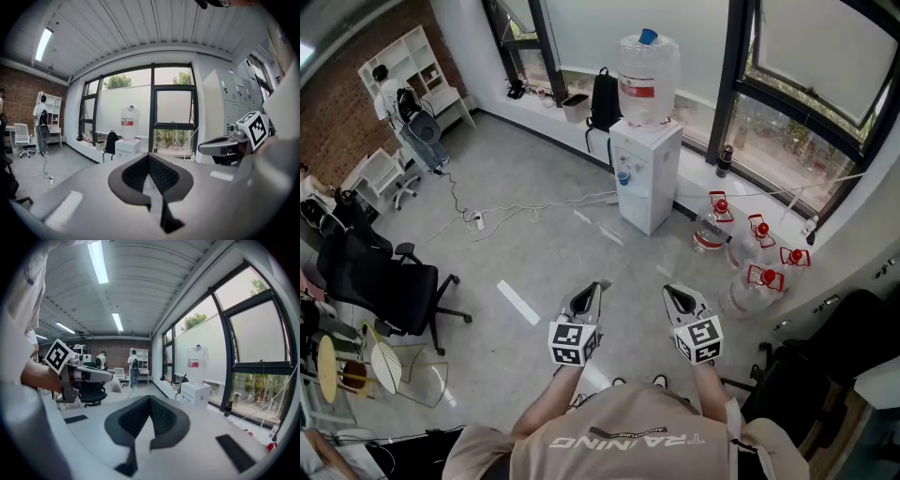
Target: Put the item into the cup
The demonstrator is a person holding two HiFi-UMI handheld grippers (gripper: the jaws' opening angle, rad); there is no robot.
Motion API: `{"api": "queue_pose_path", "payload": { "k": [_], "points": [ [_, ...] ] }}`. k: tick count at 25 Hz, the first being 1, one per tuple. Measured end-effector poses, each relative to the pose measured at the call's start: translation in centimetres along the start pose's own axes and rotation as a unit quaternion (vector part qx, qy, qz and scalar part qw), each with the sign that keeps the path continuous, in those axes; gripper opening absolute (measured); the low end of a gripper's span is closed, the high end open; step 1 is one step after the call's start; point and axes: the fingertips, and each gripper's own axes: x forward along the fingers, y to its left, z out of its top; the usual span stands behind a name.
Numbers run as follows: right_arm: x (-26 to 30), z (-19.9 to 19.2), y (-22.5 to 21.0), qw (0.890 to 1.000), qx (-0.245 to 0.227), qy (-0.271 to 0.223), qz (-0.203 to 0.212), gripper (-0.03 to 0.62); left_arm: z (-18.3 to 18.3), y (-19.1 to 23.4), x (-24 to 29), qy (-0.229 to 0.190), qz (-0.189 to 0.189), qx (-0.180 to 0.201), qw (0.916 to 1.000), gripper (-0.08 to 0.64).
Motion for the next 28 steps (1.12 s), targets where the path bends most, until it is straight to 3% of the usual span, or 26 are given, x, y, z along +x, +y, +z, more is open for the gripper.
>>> {"api": "queue_pose_path", "payload": {
  "k": [12,17,24,28],
  "points": [
    [3.5,2.0,-0.5,0.999,-0.01,-0.02,-0.028,0.011,1.4,3.4,1.8,-0.013,-0.014,0.003,0.9998,0.006],
    [4.2,1.1,0.1,1.0,-0.005,-0.017,-0.026,0.011,0.5,3.9,1.9,-0.009,-0.014,0.046,0.9988,0.006],
    [5.3,-0.2,-1.1,1.0,-0.007,0.001,-0.018,0.011,-0.3,3.9,3.8,0.002,-0.015,0.037,0.9992,0.006],
    [7.1,-0.3,-3.7,0.999,-0.031,0.009,-0.013,0.011,0.0,4.1,6.7,0.009,-0.009,0.03,0.9995,0.006]
  ]
}}
